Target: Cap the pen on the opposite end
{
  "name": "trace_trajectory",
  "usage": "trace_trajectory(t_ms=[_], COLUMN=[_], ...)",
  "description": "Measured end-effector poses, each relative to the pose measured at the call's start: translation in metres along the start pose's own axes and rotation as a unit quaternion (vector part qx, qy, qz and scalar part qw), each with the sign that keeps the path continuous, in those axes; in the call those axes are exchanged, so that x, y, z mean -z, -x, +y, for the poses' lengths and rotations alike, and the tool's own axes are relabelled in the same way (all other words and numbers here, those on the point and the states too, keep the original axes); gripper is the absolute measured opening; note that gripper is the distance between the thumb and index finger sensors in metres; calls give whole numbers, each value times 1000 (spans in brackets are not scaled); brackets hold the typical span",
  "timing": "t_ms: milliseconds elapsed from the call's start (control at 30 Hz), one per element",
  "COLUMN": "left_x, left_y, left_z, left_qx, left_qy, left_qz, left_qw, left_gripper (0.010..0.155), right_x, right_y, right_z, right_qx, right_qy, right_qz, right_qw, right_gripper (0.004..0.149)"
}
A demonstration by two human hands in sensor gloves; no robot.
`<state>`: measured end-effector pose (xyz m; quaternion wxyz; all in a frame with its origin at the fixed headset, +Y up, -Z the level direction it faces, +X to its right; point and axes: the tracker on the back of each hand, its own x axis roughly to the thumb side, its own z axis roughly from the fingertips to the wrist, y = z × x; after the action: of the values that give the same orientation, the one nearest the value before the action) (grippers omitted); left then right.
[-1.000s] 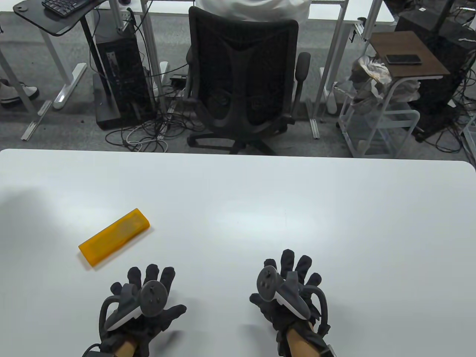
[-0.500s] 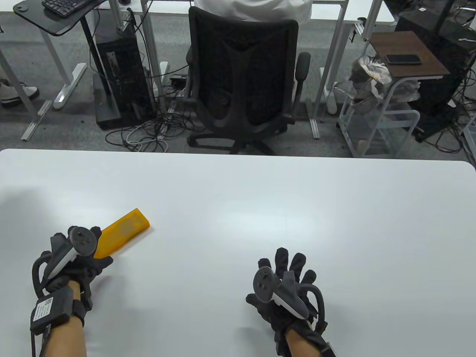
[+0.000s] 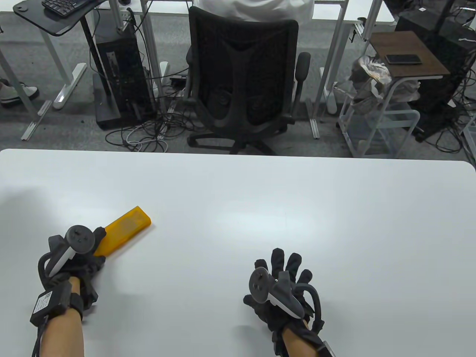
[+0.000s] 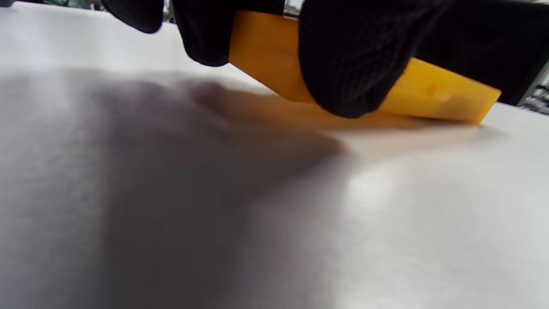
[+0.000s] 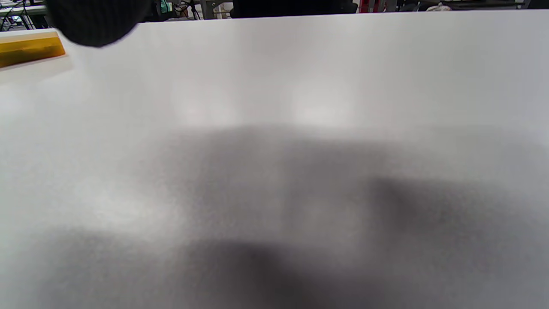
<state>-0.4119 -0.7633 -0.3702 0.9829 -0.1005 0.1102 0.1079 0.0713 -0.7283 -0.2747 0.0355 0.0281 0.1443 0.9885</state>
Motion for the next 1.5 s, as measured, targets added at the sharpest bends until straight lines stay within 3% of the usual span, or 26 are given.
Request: trace_trajectory(t_ms=[267, 467, 667, 833, 967, 1133, 1500], left_x=[-51, -102, -127, -131, -129, -130, -125], left_y=[-62, -125, -158, -169, -176, -187, -180], left_z=[-7, -28, -52, -66, -70, -75, -79], left_qx=[-19, -21, -10, 13, 25, 49, 87], left_qy=[-9, 5, 24, 48, 51, 52, 48], left_qz=[-105, -194, -249, -272, -293, -319, -288], left_qw=[994, 981, 968, 961, 954, 945, 952], left_gripper=[81, 83, 84, 85, 85, 85, 85], right_x=[6, 1, -5, -4, -4, 2, 10], right_y=[3, 5, -7, -23, -37, -46, -58], right_z=[4, 2, 5, 12, 15, 26, 32], right_qx=[38, 57, 35, 54, 3, -53, -160], right_qy=[-35, -20, -2, -34, 14, 31, 90], right_qz=[3, -11, -46, -80, -98, -94, -106], right_qw=[999, 998, 998, 995, 995, 994, 977], right_gripper=[86, 86, 87, 87, 89, 87, 85])
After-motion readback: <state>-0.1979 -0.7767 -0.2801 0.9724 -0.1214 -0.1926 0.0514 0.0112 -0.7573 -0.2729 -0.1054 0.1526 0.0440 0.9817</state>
